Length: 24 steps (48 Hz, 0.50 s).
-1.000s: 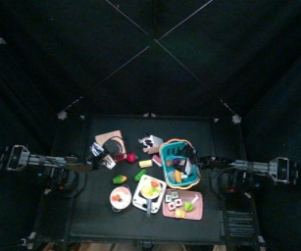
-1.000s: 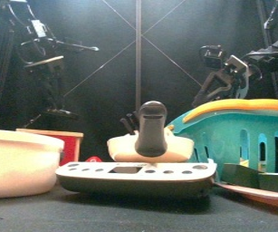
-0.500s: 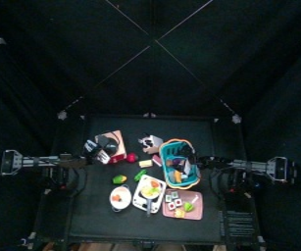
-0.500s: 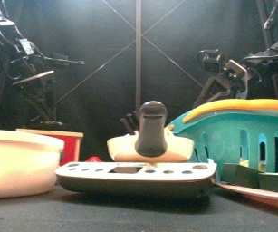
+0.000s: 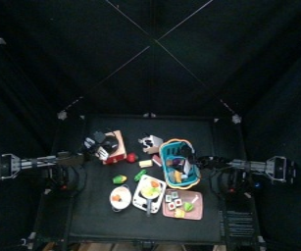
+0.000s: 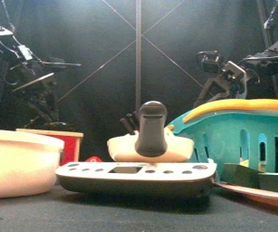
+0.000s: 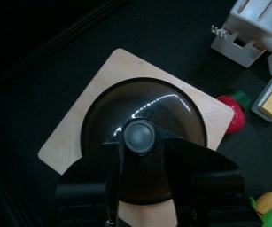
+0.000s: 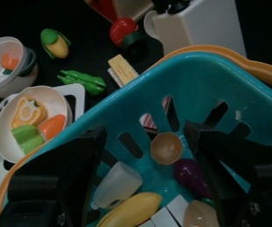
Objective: Place pot lid on drawer
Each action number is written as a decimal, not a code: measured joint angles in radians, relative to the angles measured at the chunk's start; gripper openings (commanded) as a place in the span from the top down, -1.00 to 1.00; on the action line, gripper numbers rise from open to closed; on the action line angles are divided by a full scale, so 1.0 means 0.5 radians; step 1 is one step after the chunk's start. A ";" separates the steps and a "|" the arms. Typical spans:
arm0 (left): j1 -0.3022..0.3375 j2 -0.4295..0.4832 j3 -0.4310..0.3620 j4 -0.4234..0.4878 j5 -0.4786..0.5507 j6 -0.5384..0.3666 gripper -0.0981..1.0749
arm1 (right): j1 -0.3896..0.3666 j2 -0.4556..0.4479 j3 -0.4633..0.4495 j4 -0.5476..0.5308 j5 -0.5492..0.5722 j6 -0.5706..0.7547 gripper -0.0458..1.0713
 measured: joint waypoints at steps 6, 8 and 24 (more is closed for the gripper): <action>0.000 0.006 0.000 0.000 -0.009 0.000 -0.49 | 0.000 -0.003 0.000 -0.003 0.000 0.000 -0.87; 0.003 0.006 0.000 0.000 -0.009 0.000 -0.54 | 0.000 -0.003 0.000 -0.003 0.000 0.000 -0.87; 0.003 0.006 0.000 0.000 -0.015 0.000 -0.72 | 0.000 0.000 0.000 0.000 0.000 0.000 -0.87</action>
